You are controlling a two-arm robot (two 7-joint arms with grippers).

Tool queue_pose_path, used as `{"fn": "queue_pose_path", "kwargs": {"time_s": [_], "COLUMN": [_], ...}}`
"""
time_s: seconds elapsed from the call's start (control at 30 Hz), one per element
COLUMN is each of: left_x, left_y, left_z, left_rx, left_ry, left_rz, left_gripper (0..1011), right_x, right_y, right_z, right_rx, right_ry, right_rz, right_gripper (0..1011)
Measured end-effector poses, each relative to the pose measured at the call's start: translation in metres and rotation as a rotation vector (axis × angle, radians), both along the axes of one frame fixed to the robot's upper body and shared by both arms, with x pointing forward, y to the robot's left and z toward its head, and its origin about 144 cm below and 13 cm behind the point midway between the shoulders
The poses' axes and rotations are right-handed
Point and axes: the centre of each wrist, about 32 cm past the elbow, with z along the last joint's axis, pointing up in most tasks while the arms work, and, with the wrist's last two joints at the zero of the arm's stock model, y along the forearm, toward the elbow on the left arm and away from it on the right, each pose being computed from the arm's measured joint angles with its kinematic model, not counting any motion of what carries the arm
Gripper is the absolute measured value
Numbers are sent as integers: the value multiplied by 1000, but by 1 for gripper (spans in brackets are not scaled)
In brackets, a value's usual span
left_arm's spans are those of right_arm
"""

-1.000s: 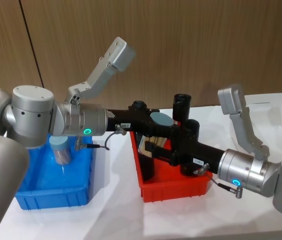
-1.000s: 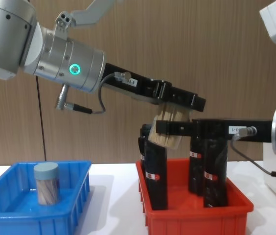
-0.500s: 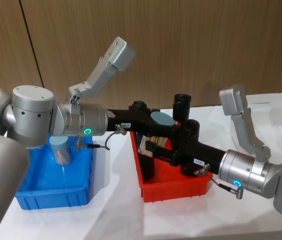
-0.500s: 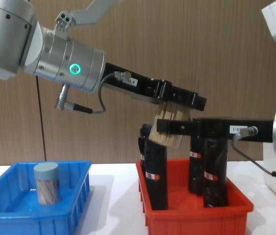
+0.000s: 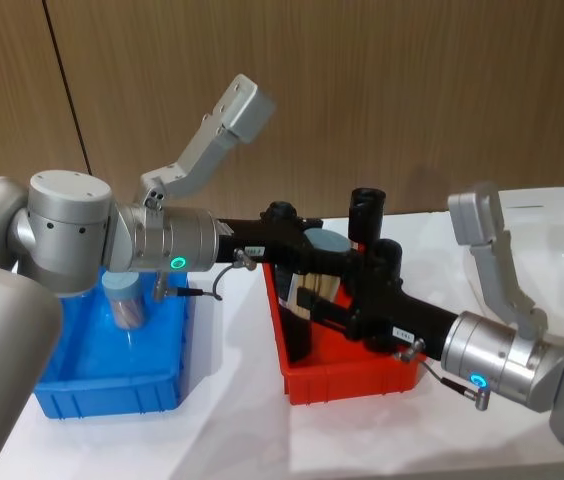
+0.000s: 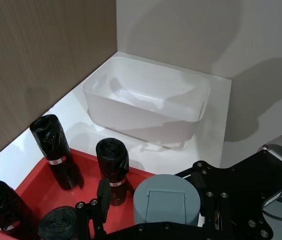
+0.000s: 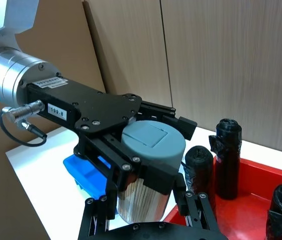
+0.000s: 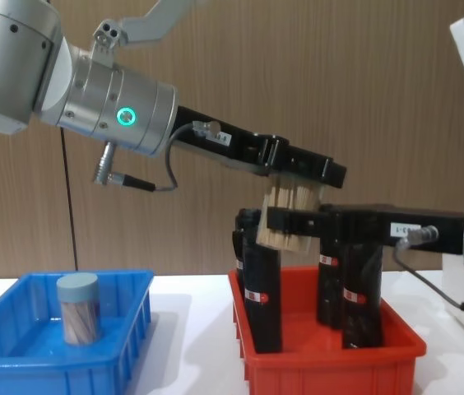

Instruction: Pick the cotton swabs from the blue box and place them into the white box.

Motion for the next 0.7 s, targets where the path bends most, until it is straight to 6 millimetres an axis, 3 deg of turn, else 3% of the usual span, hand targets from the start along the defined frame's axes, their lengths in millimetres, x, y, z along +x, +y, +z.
{"fn": "queue_pose_path", "kwargs": {"time_s": [0.7], "left_x": [0], "left_y": [0], "left_z": [0], "left_rx": [0], "left_ry": [-1], "left_rz": [1], "left_gripper": [1000], "right_x": [-12], "right_y": [-6], "right_z": [-18], "right_rx": [0], "right_ry": [-21], "right_rz": [-70], "right_gripper": [668]}}
